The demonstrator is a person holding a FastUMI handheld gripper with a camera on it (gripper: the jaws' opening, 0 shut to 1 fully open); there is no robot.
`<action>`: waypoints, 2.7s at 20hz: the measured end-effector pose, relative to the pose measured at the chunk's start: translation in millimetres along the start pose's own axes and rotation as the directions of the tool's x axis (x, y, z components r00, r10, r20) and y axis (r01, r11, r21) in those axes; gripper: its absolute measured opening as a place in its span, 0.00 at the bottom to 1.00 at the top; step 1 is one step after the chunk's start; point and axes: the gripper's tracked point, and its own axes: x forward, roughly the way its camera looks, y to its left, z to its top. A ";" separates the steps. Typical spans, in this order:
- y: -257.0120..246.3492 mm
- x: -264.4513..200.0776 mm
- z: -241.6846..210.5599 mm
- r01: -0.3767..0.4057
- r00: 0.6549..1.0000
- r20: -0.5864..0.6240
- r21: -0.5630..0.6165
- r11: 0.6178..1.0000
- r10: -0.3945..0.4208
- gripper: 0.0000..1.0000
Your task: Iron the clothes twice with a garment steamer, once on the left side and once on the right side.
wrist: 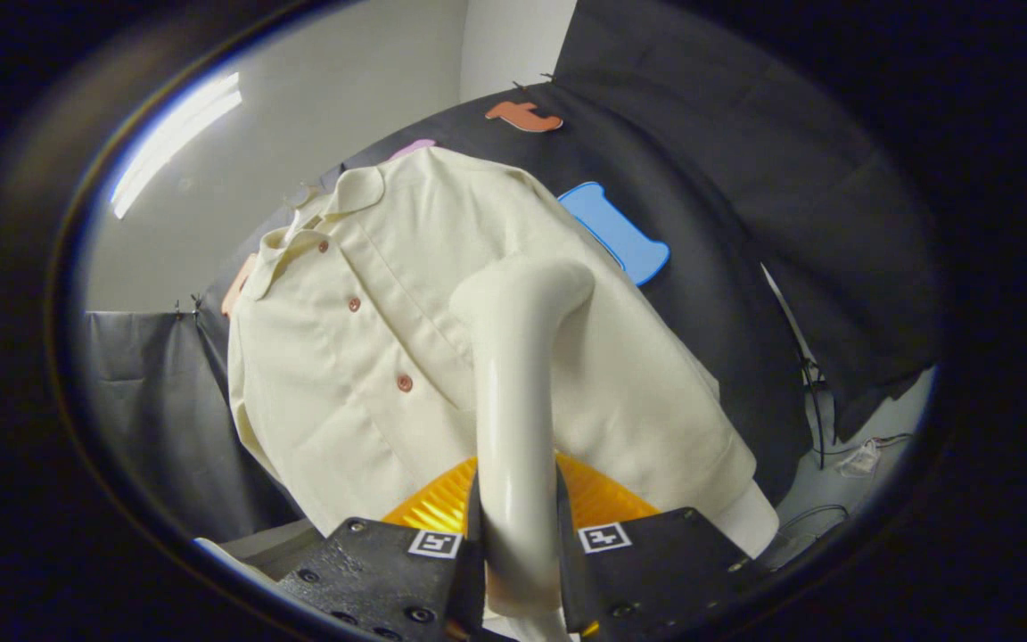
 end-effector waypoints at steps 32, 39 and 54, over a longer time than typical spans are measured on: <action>14.2 -147.8 -79.1 0.128 0.980 -0.167 0.102 0.987 -0.109 0.33; 147.7 -206.3 -67.4 -0.031 0.989 -0.144 0.045 0.999 0.037 0.33; 395.0 -283.7 -162.5 -0.237 0.962 -0.191 -0.231 0.944 0.195 0.33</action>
